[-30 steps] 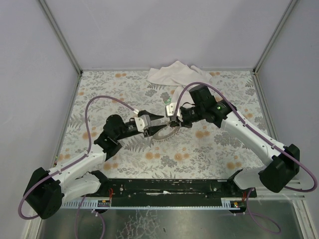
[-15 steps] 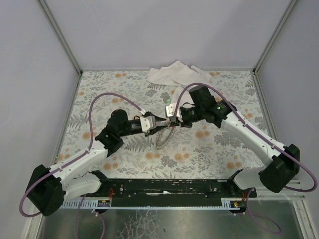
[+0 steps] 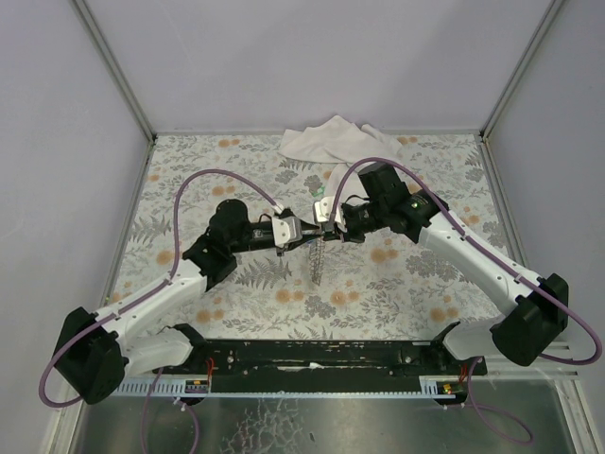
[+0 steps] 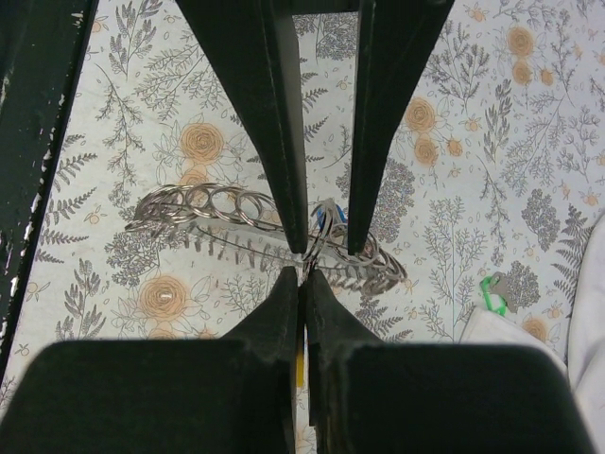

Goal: Remove the keys from the keyring
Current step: Remove the key from the keyring.

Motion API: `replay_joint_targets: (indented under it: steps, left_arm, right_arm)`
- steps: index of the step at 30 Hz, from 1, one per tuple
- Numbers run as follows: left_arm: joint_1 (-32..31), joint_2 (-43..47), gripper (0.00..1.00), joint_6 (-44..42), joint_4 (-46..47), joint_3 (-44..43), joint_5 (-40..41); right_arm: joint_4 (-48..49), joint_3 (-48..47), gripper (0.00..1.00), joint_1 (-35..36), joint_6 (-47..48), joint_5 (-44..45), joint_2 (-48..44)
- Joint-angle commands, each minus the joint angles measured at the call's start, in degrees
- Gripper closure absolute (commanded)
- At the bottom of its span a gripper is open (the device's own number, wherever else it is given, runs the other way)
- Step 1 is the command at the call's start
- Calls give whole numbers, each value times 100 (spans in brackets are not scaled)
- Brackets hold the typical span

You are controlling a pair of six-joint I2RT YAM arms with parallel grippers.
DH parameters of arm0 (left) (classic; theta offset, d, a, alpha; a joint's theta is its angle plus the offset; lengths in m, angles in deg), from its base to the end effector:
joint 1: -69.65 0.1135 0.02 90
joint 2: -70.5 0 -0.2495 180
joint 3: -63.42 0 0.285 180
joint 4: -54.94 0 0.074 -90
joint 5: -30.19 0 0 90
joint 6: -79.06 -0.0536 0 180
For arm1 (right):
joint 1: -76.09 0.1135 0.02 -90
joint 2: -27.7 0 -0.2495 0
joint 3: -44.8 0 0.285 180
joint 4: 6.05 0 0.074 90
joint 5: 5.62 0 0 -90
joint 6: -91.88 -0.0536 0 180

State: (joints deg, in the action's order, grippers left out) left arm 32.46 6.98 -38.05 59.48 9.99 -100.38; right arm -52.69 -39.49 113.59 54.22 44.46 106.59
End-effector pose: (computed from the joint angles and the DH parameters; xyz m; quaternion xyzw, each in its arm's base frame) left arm 0.2207 -0.2112 0.2758 0.5669 0.4641 -0.3111 0.6054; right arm 0.2506 0.2356 0.3093 -0.7043 0.5067 0.2582 0.4249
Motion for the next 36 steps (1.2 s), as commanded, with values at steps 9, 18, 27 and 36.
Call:
replay_joint_targets:
  steps: [9, 18, 27, 36]
  left_arm:
    - [5, -153, 89, -344, -631, -315, -288]
    - [15, -143, 100, -323, -734, -354, -238]
    - [26, 331, 100, 92, 49, 92, -8]
    - [40, 782, 100, 1233, 1790, 858, 246]
  right_arm:
    - [83, -291, 100, 63, 92, -95, -225]
    - [63, -307, 100, 65, 116, -16, -249]
    - [114, -310, 100, 65, 85, 175, -239]
    - [491, 25, 100, 65, -19, -29, -190]
